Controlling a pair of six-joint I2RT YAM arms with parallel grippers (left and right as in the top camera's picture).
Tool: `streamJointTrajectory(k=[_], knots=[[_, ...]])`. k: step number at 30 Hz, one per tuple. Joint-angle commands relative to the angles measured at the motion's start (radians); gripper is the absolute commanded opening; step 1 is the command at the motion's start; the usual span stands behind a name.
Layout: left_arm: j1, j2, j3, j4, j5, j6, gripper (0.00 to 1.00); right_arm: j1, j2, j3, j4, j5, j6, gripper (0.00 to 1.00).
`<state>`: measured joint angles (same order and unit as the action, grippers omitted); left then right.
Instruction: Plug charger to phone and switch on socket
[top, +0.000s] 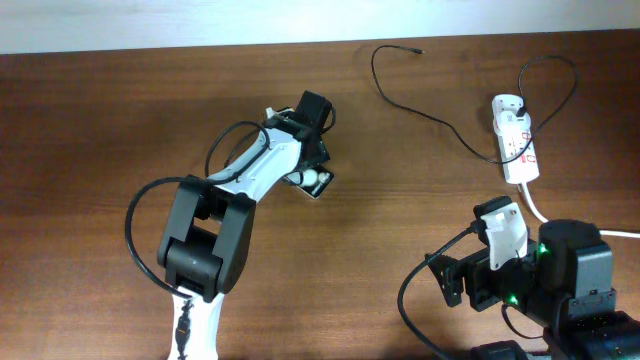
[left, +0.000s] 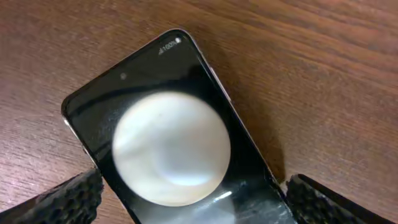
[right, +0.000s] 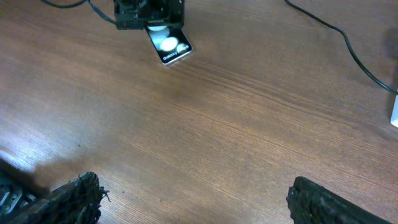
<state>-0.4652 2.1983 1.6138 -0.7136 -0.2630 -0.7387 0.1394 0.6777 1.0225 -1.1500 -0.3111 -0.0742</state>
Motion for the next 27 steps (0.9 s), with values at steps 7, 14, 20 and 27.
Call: streamJointTrajectory(k=[7,14,20,27], knots=[[0.003,0.011,-0.009,-0.02,0.229,-0.008,0.99,0.005,-0.004,-0.005,0.002,0.009,0.004,0.99],[0.003,0.011,-0.009,-0.011,0.161,0.277,0.91,0.005,-0.004,-0.005,0.002,0.009,0.004,0.99],[0.003,0.011,-0.009,-0.002,0.162,0.563,0.91,0.005,-0.004,-0.005,0.002,0.009,0.004,0.99],[0.003,0.011,-0.009,-0.077,0.162,0.232,0.99,0.005,-0.004,-0.005,0.002,0.009,0.004,0.99]])
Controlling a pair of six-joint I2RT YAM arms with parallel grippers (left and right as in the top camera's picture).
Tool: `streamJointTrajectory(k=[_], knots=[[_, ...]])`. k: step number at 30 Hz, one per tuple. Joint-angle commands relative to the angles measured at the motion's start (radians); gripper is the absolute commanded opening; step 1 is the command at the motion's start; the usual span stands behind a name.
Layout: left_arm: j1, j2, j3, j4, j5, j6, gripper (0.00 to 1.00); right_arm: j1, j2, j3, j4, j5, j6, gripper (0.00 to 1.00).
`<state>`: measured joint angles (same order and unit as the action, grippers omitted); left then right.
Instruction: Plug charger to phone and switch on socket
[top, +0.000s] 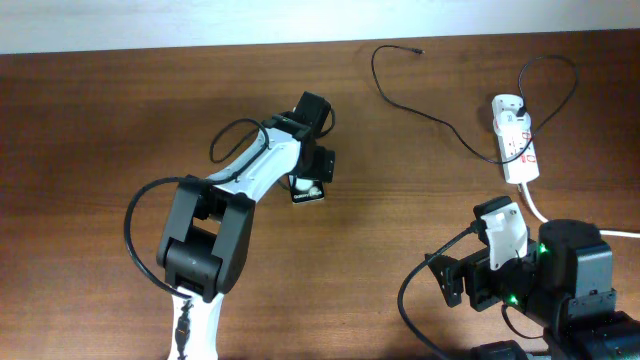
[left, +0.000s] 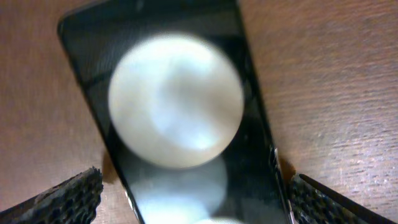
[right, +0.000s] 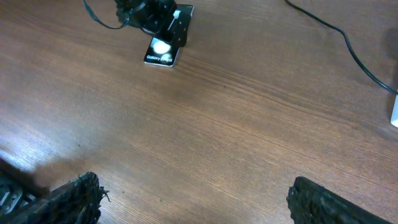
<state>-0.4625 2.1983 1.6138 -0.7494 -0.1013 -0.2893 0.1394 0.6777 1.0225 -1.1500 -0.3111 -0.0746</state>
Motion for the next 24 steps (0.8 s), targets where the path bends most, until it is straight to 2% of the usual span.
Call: streamJointTrajectory(k=[1,2,3,5,8,10,13,17,20,24], knots=[[0.0,0.011,-0.009,-0.063,0.004,-0.309,0.99,0.005,-0.004,-0.005,0.002,0.009,0.004,0.99],[0.0,0.011,-0.009,-0.099,0.04,-0.419,0.99,0.005,-0.004,-0.005,0.002,0.009,0.004,0.99],[0.0,0.011,-0.009,-0.106,0.088,-0.472,0.99,0.005,-0.004,-0.005,0.002,0.009,0.004,0.99],[0.0,0.011,-0.009,-0.105,0.139,-0.518,0.99,0.005,-0.004,-0.005,0.002,0.009,0.004,0.99],[0.0,0.011,-0.01,-0.12,0.129,-0.517,0.99,0.005,-0.004,-0.005,0.002,0.009,0.004,0.99],[0.0,0.011,-0.01,-0.119,0.075,-0.472,0.99,0.005,-0.004,-0.005,0.002,0.009,0.004,0.99],[0.0,0.011,-0.01,-0.069,0.07,-0.345,0.99,0.005,-0.004,-0.005,0.002,0.009,0.004,0.99],[0.002,0.012,-0.01,-0.048,0.04,-0.345,0.98,0.005,-0.004,-0.005,0.002,0.009,0.004,0.99],[0.019,0.012,-0.01,-0.048,0.023,-0.344,0.92,0.005,-0.004,-0.005,0.002,0.009,0.004,0.99],[0.037,0.012,-0.01,-0.043,0.034,-0.321,0.92,0.005,-0.004,-0.005,0.002,0.009,0.004,0.99]])
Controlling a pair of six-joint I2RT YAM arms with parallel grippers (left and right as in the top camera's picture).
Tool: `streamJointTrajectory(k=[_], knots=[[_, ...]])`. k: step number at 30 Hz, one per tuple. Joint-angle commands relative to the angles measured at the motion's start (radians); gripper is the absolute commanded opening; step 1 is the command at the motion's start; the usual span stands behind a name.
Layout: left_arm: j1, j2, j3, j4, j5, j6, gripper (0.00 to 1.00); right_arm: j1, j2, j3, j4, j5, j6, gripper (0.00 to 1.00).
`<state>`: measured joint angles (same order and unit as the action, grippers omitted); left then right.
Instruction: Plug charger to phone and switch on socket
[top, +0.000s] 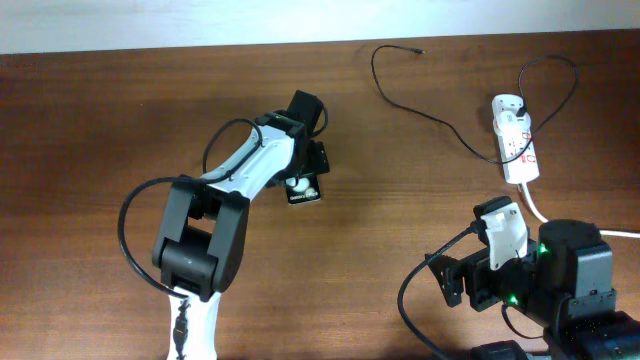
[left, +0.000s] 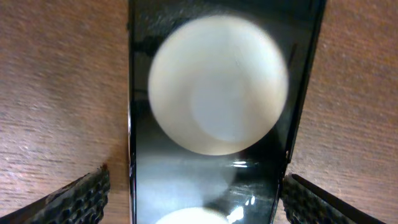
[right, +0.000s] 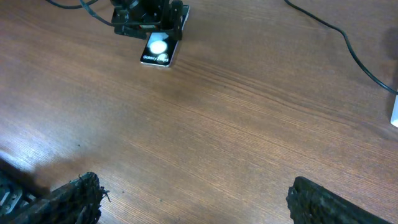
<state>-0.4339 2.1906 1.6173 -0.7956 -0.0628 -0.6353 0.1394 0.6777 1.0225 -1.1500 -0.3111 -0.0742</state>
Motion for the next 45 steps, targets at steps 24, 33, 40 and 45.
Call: streamJointTrajectory(k=[24,33,40,45], knots=[[0.0,0.151,-0.013,-0.037,0.037,0.057,0.68,0.005,-0.004,-0.005,0.002,0.009,0.004,0.98],[0.0,0.15,0.14,-0.204,0.041,0.057,0.41,0.005,-0.004,-0.005,0.002,0.009,0.004,0.99],[-0.002,0.15,0.321,-0.342,0.041,0.045,0.32,0.005,-0.004,-0.005,0.002,0.009,0.004,0.99],[-0.002,0.15,0.383,-0.376,0.065,0.045,0.31,0.005,-0.004,-0.005,0.002,0.009,0.004,0.99]])
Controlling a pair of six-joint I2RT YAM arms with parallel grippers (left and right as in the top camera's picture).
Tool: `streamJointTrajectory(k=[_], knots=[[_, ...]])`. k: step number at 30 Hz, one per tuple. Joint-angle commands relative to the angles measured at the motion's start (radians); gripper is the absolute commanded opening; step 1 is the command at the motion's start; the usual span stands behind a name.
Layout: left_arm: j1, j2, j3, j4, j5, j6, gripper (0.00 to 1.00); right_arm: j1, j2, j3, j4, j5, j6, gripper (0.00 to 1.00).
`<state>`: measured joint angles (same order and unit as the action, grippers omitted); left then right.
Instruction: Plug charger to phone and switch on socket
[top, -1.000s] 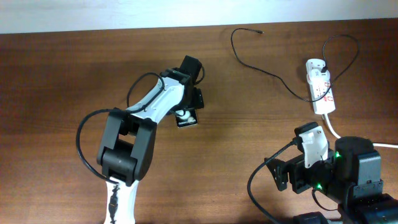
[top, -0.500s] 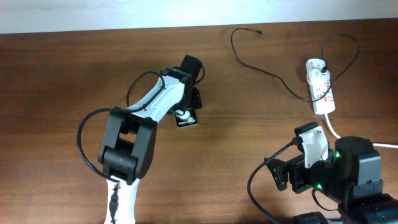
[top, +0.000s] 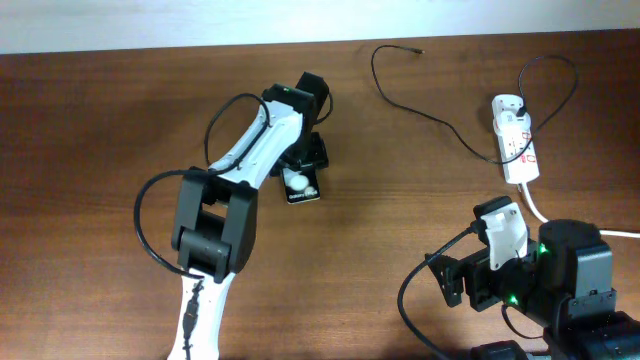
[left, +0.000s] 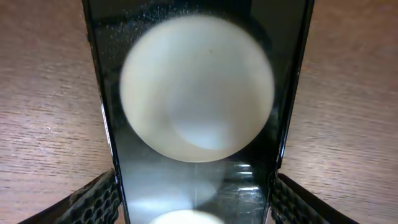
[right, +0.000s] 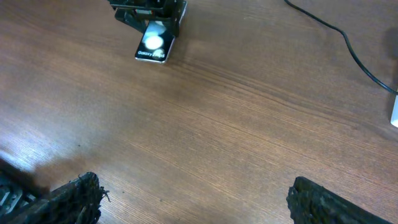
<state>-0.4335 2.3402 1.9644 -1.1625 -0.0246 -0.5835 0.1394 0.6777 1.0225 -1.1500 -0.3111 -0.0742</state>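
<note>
A black phone (top: 301, 186) lies screen up on the brown table, a round lamp glare on its glass (left: 196, 106); it also shows far off in the right wrist view (right: 153, 43). My left gripper (left: 193, 205) is shut on the phone, one finger (left: 102, 196) pressed against each long edge. A thin black charger cable (top: 400, 100) runs from the white power strip (top: 516, 140) to its free plug tip (top: 418, 50) at the back. My right gripper (right: 193, 199) stands open over bare wood at the front right (top: 447, 283).
The power strip's white lead runs toward the right arm's base (top: 570, 290). The black cable loops across the back right of the table (right: 348, 46). The left arm (top: 250, 160) stretches from the front left to the table's middle.
The left fingers, which stood a little off the phone's edges, now press on both of them. The phone has turned slightly and sits a little farther back. The right arm has not moved.
At first the phone lay skewed between my wide-open left fingers. Then it had turned and slid a little toward the front left, and then it lay nearly straight between the fingers. Now the fingers grip it squarely. The cable, strip and right arm stayed put.
</note>
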Motion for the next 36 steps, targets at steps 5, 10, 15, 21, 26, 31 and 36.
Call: streamJointTrajectory(k=[5,10,15,21,26,31,36], knots=[[-0.002,0.001,0.059,-0.029,0.168,-0.033,0.3,0.005,-0.004,-0.005,0.011,0.008,0.004,0.99],[0.005,0.001,0.113,-0.089,0.297,-0.079,0.27,0.005,0.0,-0.005,0.003,-0.272,0.005,0.99],[0.024,0.001,0.113,-0.097,0.415,-0.113,0.25,0.005,0.204,-0.128,0.048,-0.325,0.084,0.99],[0.029,0.001,0.113,-0.115,0.539,-0.128,0.22,0.005,0.597,-0.157,0.226,-0.287,0.19,0.99],[0.079,0.001,0.113,-0.146,0.695,-0.135,0.2,0.005,0.622,-0.157,0.314,-0.194,0.294,0.99],[0.092,0.001,0.113,-0.177,0.695,-0.134,0.2,0.005,0.622,-0.157,0.317,-0.17,0.319,0.99],[0.092,0.001,0.113,-0.177,0.691,-0.134,0.21,0.005,0.622,-0.157,0.333,-0.171,0.361,0.99]])
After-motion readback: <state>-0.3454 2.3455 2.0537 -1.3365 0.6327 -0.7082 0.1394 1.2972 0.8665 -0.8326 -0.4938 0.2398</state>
